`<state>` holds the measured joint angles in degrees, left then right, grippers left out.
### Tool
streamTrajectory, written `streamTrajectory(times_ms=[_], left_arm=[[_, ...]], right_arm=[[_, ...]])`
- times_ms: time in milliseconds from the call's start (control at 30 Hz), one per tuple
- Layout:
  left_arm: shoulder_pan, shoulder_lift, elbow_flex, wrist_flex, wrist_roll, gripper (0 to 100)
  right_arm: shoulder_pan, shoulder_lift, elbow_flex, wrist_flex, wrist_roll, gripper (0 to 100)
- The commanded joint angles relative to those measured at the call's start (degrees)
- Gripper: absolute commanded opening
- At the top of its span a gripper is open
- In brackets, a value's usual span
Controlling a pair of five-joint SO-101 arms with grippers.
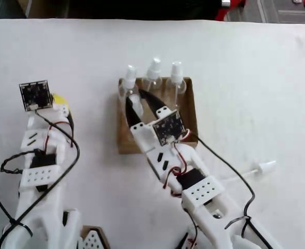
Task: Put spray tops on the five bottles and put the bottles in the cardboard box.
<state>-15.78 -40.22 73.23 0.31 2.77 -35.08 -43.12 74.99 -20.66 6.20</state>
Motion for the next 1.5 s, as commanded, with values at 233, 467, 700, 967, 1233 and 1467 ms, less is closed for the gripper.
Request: streamTrajectory(times_ms=[233,467,700,967,1233,1467], left_arm=[[0.66,0.22,-0.44,-1.23,-0.44,3],[0.66,0.22,-0.44,-1.32,-0.44,3],[0.66,0.22,-0.44,-1.32,-0.44,3],[0.75,0.22,-0.44,-1.32,-0.44,3],[1.27,0.31,-0.44,-1.32,-0.44,3],[1.71,0.31,-0.44,-1.32,-0.53,3]], right_arm=[[0.31,-0.57,-0.35,-0.92,-0.88,10.3],[0.31,-0.75,-0.44,-0.92,-0.88,10.3],[0.48,-9.01,-0.44,4.97,-0.97,10.2],[0.84,-32.04,-0.44,20.79,-0.97,10.2],[8.75,-40.84,-2.64,24.4,-1.05,9.8],[22.55,-41.19,-11.6,34.07,-5.45,9.8]])
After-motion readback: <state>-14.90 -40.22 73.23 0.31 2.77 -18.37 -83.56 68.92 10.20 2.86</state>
